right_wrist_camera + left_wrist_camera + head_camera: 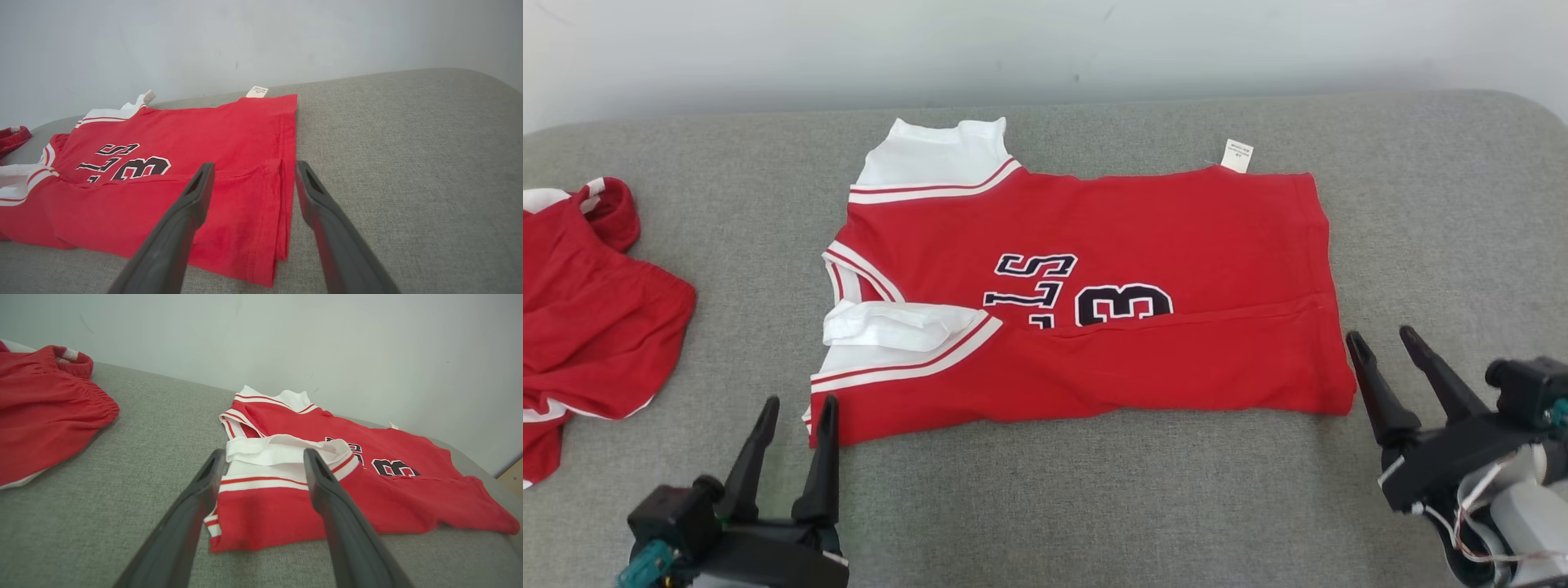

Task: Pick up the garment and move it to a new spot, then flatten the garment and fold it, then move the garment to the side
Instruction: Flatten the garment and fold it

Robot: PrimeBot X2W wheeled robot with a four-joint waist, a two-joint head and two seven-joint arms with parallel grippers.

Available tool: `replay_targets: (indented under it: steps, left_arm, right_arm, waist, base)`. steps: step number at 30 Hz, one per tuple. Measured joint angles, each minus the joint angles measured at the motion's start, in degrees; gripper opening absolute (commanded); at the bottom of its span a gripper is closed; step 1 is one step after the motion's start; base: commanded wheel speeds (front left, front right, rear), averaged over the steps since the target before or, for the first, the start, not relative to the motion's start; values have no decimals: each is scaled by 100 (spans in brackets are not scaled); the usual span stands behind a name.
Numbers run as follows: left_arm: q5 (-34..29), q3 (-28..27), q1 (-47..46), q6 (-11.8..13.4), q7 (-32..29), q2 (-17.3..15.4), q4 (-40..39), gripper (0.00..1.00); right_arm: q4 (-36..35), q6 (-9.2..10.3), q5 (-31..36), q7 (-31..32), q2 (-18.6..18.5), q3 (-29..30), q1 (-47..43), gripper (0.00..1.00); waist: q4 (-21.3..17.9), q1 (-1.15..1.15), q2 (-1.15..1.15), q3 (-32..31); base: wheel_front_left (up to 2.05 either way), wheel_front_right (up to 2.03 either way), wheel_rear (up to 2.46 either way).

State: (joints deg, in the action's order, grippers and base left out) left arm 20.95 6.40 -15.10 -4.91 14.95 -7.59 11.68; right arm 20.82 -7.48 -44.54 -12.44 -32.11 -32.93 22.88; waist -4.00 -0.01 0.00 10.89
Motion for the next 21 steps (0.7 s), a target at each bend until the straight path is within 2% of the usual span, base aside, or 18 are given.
replay_targets:
  steps: [11, 21]
  left_arm:
    - [-168, -211, 311, -64, 0, 162, 98, 100]
    - [-357, -230, -37, -148, -1, 226, 786, 100]
  right_arm:
    - [86, 0, 853, 221, 376, 542, -416, 100]
    - [583, 0, 1254, 365, 750, 721, -171, 100]
  waist:
    - [27, 0, 0, 81]
    - [12, 1, 0, 294]
  base:
    - [0, 0, 0]
    - [0, 0, 0]
